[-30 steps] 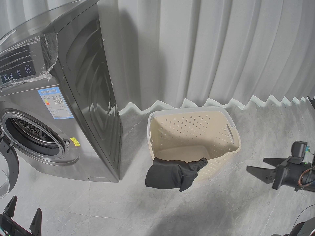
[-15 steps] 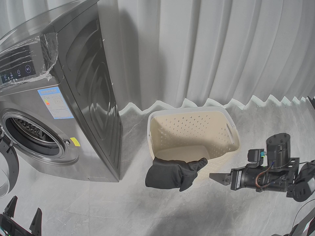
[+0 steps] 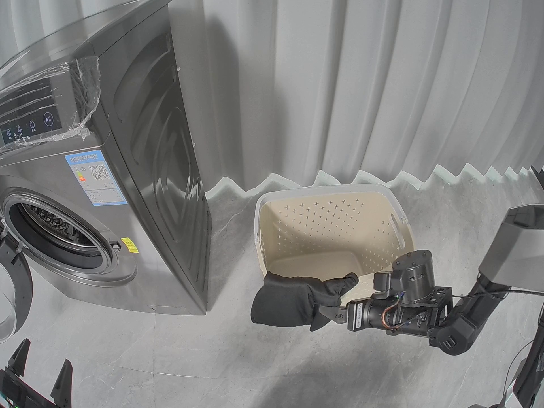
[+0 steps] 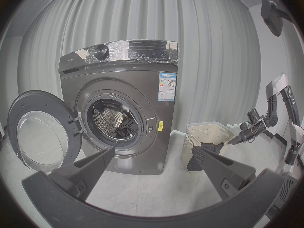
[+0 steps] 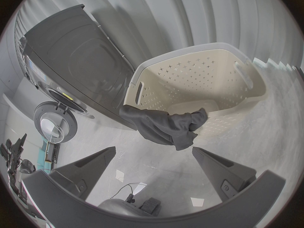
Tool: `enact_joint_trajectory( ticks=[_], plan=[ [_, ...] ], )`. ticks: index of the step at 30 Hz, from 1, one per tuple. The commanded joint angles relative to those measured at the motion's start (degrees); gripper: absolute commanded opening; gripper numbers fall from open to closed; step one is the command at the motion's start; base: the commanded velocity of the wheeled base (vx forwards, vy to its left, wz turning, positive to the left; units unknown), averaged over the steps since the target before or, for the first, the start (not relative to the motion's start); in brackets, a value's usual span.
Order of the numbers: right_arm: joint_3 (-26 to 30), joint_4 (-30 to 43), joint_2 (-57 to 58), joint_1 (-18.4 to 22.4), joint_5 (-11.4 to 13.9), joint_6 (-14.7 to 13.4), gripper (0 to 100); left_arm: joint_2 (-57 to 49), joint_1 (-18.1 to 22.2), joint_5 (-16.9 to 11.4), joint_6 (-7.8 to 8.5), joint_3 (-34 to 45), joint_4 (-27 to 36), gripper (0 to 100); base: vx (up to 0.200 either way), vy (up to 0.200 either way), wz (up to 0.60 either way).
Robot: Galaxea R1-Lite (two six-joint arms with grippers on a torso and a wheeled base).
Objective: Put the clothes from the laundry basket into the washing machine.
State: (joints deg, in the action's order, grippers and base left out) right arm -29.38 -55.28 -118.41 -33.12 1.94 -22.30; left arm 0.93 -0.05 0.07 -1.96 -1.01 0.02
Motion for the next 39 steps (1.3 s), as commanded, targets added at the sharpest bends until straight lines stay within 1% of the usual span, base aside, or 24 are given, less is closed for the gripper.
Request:
enact_joint_trajectory(
  ticks=[1, 3, 4, 7, 9, 12, 14, 17, 18, 21, 30, 32, 34, 39],
  plan=[
    [-3.23, -1.58, -6.49, -1.42, -0.09, 0.32, 100, -0.93, 0.05, 0.01, 0.03, 0.92, 0.06, 100, 0.0, 0.0, 0.0],
    [-4.11, -0.88, -6.75, -1.77, -0.18, 0.24, 100, -0.93, -0.04, 0.01, 0.03, 0.92, 0.06, 100, 0.0, 0.0, 0.0],
    [-5.43, -0.53, -7.01, -1.86, -0.27, 0.15, 100, -0.93, 0.05, 0.01, 0.03, 0.92, 0.06, 100, 0.0, 0.0, 0.0],
    [-7.1, -1.58, -9.47, -1.77, -0.53, 1.11, 100, -0.93, 0.05, 0.01, 0.03, 0.92, -0.02, 100, 0.0, 0.0, 0.0],
    [-7.8, -1.76, -10.62, -1.51, -0.53, 2.61, 100, -0.93, 0.05, 0.01, 0.12, 0.92, 0.06, 100, 0.0, 0.0, 0.0],
    [-8.41, -2.02, -11.06, -1.24, -0.53, 5.86, 100, -0.93, -0.04, 0.01, 0.2, 0.92, 0.06, 100, 0.0, 0.0, 0.0],
    [-9.56, -2.02, -11.5, -1.16, -0.62, 7.36, 100, -0.93, -0.04, 0.01, 0.2, 0.92, -0.02, 100, 0.0, 0.0, 0.0],
    [-10.61, -2.02, -11.93, -1.07, -0.62, 7.97, 100, -0.93, 0.05, 0.01, 0.2, 0.92, -0.02, 100, 0.0, 0.0, 0.0],
    [-12.11, -2.02, -12.11, -0.89, -0.8, 8.76, 100, -0.93, 0.05, 0.01, 0.12, 0.92, -0.02, 100, 0.0, 0.0, 0.0],
    [-13.69, -2.02, -12.29, -0.54, -0.88, 10.17, 100, -0.93, 0.05, 0.01, 0.12, 0.92, 0.06, 100, 0.0, 0.0, 0.0],
    [-17.91, -2.02, -14.75, -0.36, -0.71, 10.87, 100, -0.93, -0.04, 0.01, 0.03, 0.92, 0.06, 100, 0.0, 0.0, 0.0],
    [-18.87, -2.02, -15.8, -0.1, -0.62, 11.57, 100, -0.93, -0.04, 0.01, 0.03, 0.92, 0.06, 100, 0.0, 0.0, 0.0],
    [-19.22, -2.11, -16.07, 0.25, -0.44, 12.1, 100, -0.93, -0.04, 0.01, 0.03, 0.92, 0.06, 100, 0.0, 0.0, 0.0],
    [-19.49, -2.37, -17.56, 0.25, -0.18, 12.19, 100, -0.93, -0.04, 0.01, 0.03, 0.92, 0.06, 100, 0.0, 0.0, 0.0]
  ],
)
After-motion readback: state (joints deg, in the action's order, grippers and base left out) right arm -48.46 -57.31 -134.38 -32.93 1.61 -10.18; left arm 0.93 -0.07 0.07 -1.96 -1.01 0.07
